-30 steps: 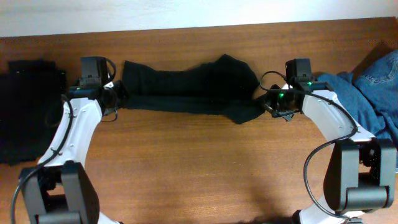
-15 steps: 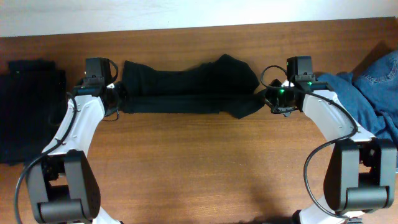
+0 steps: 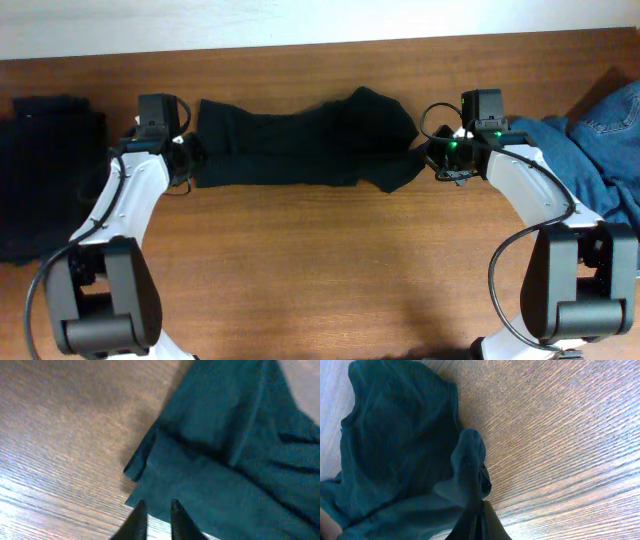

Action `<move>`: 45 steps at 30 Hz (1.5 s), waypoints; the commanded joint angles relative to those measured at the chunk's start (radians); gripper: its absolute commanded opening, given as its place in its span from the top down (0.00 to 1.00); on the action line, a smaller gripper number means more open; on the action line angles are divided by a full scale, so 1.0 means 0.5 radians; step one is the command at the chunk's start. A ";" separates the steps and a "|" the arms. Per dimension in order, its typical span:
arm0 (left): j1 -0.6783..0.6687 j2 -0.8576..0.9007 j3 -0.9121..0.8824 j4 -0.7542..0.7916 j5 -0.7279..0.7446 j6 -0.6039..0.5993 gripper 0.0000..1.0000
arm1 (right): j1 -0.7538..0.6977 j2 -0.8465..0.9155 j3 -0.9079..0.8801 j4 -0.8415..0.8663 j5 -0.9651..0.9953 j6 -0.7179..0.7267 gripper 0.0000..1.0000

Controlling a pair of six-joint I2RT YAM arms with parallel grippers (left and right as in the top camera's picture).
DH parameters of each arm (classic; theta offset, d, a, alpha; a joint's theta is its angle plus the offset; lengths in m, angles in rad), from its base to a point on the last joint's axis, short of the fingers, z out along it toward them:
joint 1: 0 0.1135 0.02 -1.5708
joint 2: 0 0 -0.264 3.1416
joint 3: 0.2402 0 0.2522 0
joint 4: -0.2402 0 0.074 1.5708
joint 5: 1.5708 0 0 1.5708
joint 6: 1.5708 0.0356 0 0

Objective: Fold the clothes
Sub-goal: 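Lower the folded hem onto the shirt's top half with both grippers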

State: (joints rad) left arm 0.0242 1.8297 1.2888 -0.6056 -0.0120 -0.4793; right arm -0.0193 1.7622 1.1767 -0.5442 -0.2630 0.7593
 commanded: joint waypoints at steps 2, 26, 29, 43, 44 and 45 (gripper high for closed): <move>0.010 0.074 0.038 -0.004 -0.029 -0.013 0.71 | -0.027 -0.005 0.045 0.005 0.064 0.009 0.96; -0.065 0.047 0.043 0.040 0.231 0.053 0.78 | 0.159 -0.003 0.050 -0.343 0.106 -1.039 0.21; -0.085 0.051 0.042 0.029 0.095 0.056 0.81 | 0.185 -0.003 0.050 -0.459 0.105 -1.040 0.23; -0.169 0.268 0.042 0.188 0.062 0.065 0.87 | 0.355 -0.003 0.041 -0.392 0.185 -1.038 0.44; -0.169 0.277 0.042 0.193 0.061 0.067 0.89 | 0.355 -0.003 0.040 -0.375 0.197 -1.038 0.44; -0.169 0.288 0.042 0.200 0.062 0.091 0.88 | 0.354 -0.003 0.039 -0.362 0.210 -1.038 0.44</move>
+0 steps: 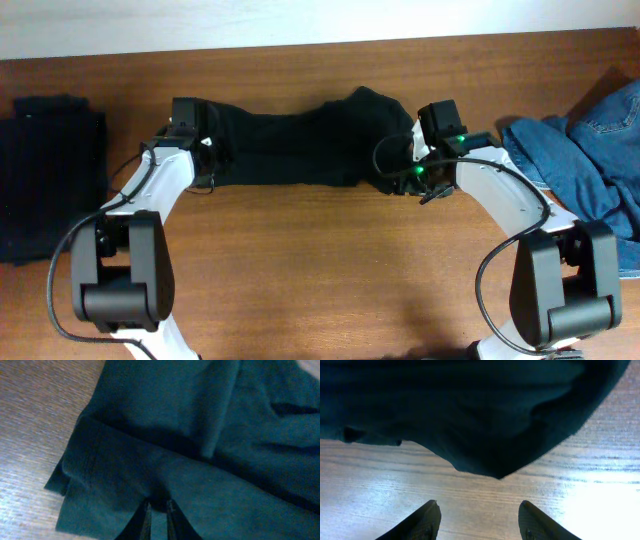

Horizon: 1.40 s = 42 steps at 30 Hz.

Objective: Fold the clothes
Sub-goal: 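Lower the folded hem onto the shirt's top half with both grippers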

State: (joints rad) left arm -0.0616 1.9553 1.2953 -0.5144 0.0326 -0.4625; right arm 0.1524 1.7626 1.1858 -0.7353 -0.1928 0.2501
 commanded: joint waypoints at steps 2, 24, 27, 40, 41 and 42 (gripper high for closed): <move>0.003 0.052 0.029 0.021 -0.030 0.103 0.89 | 0.011 -0.004 0.017 0.036 0.089 -0.013 0.44; 0.003 0.061 0.029 0.049 -0.097 0.121 0.88 | 0.054 0.001 -0.240 0.291 0.091 0.462 0.56; 0.003 0.061 0.029 0.049 -0.097 0.121 0.88 | 0.087 0.001 -0.243 0.353 0.095 0.469 0.57; 0.003 0.061 0.029 0.048 -0.097 0.121 0.87 | 0.102 0.020 -0.246 0.404 0.253 0.732 0.60; 0.003 0.061 0.029 0.049 -0.097 0.121 0.88 | 0.102 0.023 -0.246 0.409 0.254 0.746 0.59; 0.003 0.061 0.029 0.050 -0.096 0.121 0.87 | 0.102 0.023 -0.248 0.420 0.254 0.754 0.60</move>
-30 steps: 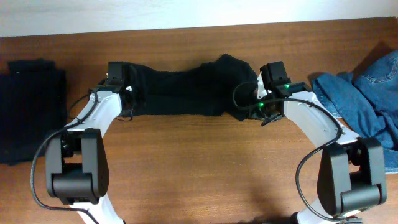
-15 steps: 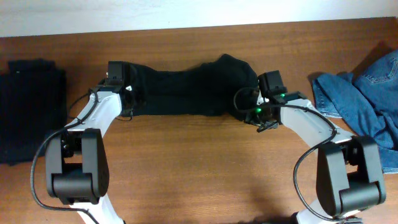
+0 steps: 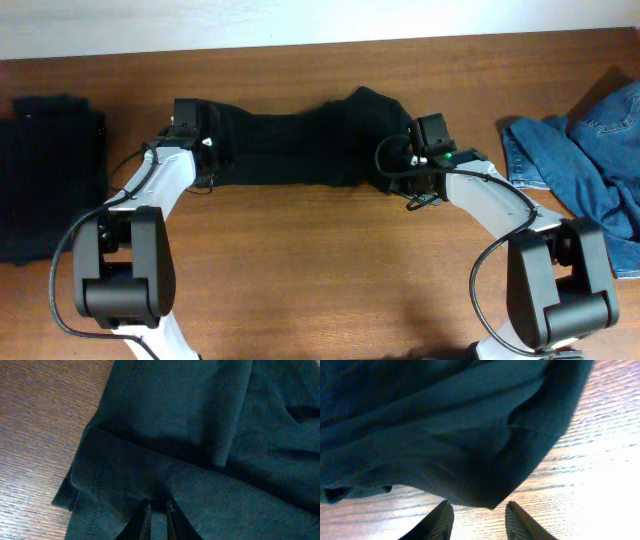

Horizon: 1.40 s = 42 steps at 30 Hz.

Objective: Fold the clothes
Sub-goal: 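Lower the folded hem onto the shirt's top half with both grippers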

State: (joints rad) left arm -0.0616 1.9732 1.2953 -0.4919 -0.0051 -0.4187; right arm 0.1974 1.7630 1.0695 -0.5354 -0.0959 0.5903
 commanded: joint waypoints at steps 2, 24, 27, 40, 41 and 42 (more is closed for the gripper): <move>0.003 0.025 0.029 0.004 -0.021 0.033 0.88 | 0.012 0.022 -0.034 0.049 0.060 0.112 0.60; 0.003 0.025 0.029 -0.011 -0.021 0.049 0.87 | 0.011 -0.051 0.126 0.182 -0.255 0.138 0.96; 0.003 0.025 0.029 -0.011 -0.021 0.049 0.88 | 0.011 -0.051 0.244 0.181 -0.258 0.105 0.96; 0.003 0.025 0.029 -0.011 -0.021 0.048 0.87 | 0.009 0.018 0.337 0.404 0.025 0.086 0.96; 0.003 0.025 0.029 -0.011 -0.021 0.048 0.87 | 0.009 0.027 0.337 0.433 0.030 0.087 0.96; 0.003 0.025 0.029 -0.011 -0.021 0.048 0.87 | 0.009 0.047 0.337 0.467 0.035 0.094 0.96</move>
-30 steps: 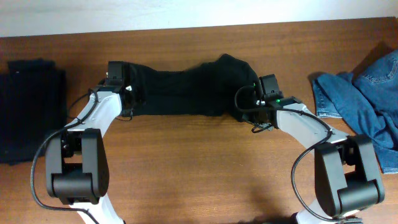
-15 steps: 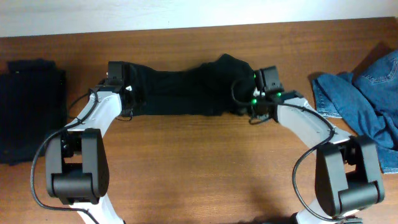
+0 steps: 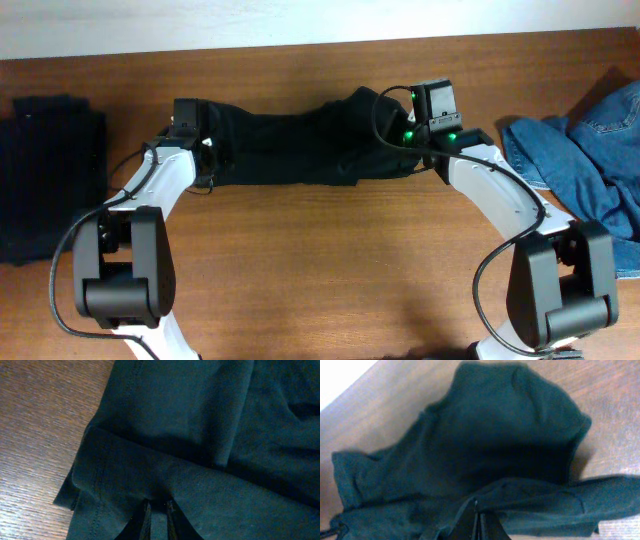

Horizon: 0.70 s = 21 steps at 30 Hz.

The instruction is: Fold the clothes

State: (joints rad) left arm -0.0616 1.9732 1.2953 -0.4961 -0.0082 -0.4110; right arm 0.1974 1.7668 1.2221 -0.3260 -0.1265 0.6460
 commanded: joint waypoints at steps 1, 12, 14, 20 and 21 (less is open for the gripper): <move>0.003 0.025 0.029 -0.003 -0.015 0.033 0.87 | 0.009 0.054 0.032 0.085 0.098 -0.018 0.96; 0.003 0.025 0.029 -0.015 -0.015 0.033 0.87 | 0.008 0.253 0.032 0.358 0.114 -0.028 0.82; 0.003 0.025 0.029 -0.010 -0.015 0.034 0.87 | 0.008 0.257 0.032 0.420 0.112 -0.090 0.71; 0.026 0.025 0.034 0.038 -0.015 0.049 0.79 | 0.006 0.249 0.033 0.652 -0.040 -0.373 0.18; 0.034 0.025 0.041 0.045 -0.015 0.050 0.72 | 0.007 0.242 0.033 0.661 -0.070 -0.440 0.16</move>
State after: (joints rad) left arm -0.0582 1.9732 1.2957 -0.4812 -0.0086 -0.3992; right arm 0.1974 1.8900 1.2232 -0.0059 -0.1108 0.5350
